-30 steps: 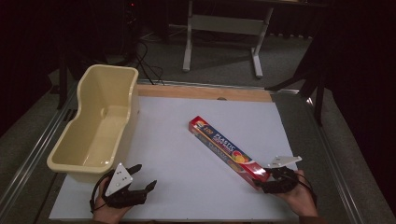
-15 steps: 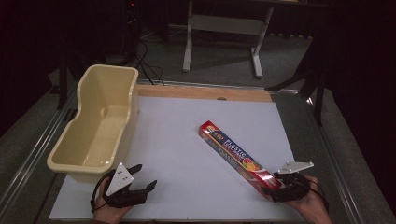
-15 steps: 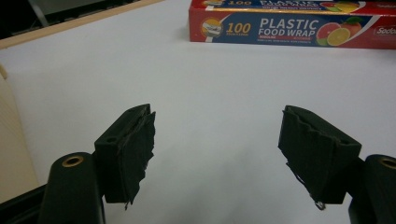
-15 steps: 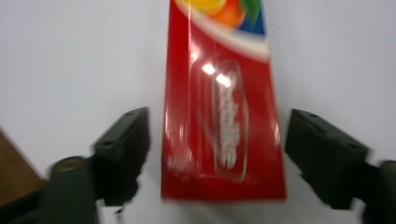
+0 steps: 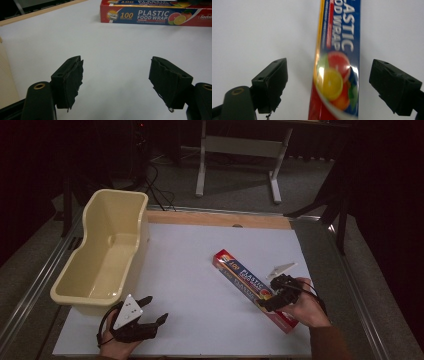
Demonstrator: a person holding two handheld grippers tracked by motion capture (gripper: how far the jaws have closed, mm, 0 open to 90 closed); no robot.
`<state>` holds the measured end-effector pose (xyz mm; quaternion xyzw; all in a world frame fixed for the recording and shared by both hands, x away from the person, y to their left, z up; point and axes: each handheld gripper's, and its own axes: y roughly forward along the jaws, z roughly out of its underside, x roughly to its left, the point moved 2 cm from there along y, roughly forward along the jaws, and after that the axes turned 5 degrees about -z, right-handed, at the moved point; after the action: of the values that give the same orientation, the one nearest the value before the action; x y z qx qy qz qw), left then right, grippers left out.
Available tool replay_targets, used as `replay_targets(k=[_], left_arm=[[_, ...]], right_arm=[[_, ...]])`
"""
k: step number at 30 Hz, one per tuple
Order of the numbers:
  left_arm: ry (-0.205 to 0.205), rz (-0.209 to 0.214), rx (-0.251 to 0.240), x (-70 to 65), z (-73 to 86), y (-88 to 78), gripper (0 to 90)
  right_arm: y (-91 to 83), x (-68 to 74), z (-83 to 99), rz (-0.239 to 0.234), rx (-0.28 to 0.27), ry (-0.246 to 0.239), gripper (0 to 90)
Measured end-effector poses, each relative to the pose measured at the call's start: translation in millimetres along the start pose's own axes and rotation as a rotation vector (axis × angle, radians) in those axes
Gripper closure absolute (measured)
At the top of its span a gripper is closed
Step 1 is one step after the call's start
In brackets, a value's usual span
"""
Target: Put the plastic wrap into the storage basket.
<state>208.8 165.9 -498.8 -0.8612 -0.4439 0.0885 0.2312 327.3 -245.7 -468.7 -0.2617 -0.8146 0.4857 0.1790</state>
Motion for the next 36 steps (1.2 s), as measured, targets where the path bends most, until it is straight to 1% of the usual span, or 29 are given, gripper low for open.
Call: replay_targets(k=[2,5,10,12,15,16,18,20,23,25,26,27,30,32,34,36], left_arm=[[-0.001,0.0,0.0,0.2,0.0,-0.1,26.8],[-0.001,0.0,0.0,0.3,-0.1,-0.1,26.8],[-0.003,0.003,-0.004,0.1,-0.2,-0.7,26.9],[-0.004,0.004,-0.005,0.2,-0.2,-0.7,27.1],[-0.003,0.005,-0.004,0.2,-0.2,-0.6,27.1],[-0.002,0.005,-0.004,0.1,-0.2,-0.5,27.1],[-0.001,0.005,-0.002,0.0,-0.3,-0.2,27.1],[-0.002,0.006,-0.004,0.0,-0.3,-0.4,27.1],[-0.002,0.006,-0.003,0.3,-0.2,-0.2,27.1],[-0.002,0.006,-0.003,-0.1,-0.2,-0.3,27.1],[-0.002,0.006,-0.004,-0.2,-0.3,-0.5,27.1],[-0.002,0.007,-0.004,0.0,-0.2,-0.5,27.1],[-0.004,0.005,-0.005,0.3,-0.2,-0.6,27.1],[-0.003,0.005,-0.005,0.3,-0.2,-0.6,27.1],[-0.003,0.005,-0.005,0.4,-0.2,-0.5,27.1],[-0.003,0.006,-0.005,0.5,-0.3,-0.4,27.1]], right_arm=[[6.1,-3.4,-10.7,-0.002,0.033,-0.006,16.4],[16.6,-9.0,-24.2,-0.015,0.064,0.0,16.8],[38.3,-17.5,-40.0,-0.036,0.138,0.018,18.6],[46.8,-20.5,-43.9,-0.039,0.159,0.019,19.1],[60.2,-26.0,-46.0,-0.047,0.201,0.04,19.9],[64.4,-27.7,-46.2,-0.057,0.208,0.047,21.1],[72.1,-30.5,-46.6,-0.056,0.232,0.063,23.6],[78.1,-30.5,-46.6,-0.079,0.255,0.069,29.1],[81.2,-29.0,-47.7,-0.093,0.286,0.075,35.3],[80.6,-28.3,-49.9,-0.079,0.31,0.077,38.3],[80.3,-28.1,-51.3,-0.071,0.324,0.085,39.1],[80.4,-27.4,-52.9,-0.063,0.335,0.099,39.4],[81.7,-24.0,-56.4,-0.031,0.372,0.11,40.0],[82.2,-23.6,-58.2,-0.021,0.388,0.116,40.3],[82.3,-23.6,-59.3,-0.028,0.403,0.137,40.5],[81.7,-23.6,-59.8,-0.052,0.405,0.165,40.6]])
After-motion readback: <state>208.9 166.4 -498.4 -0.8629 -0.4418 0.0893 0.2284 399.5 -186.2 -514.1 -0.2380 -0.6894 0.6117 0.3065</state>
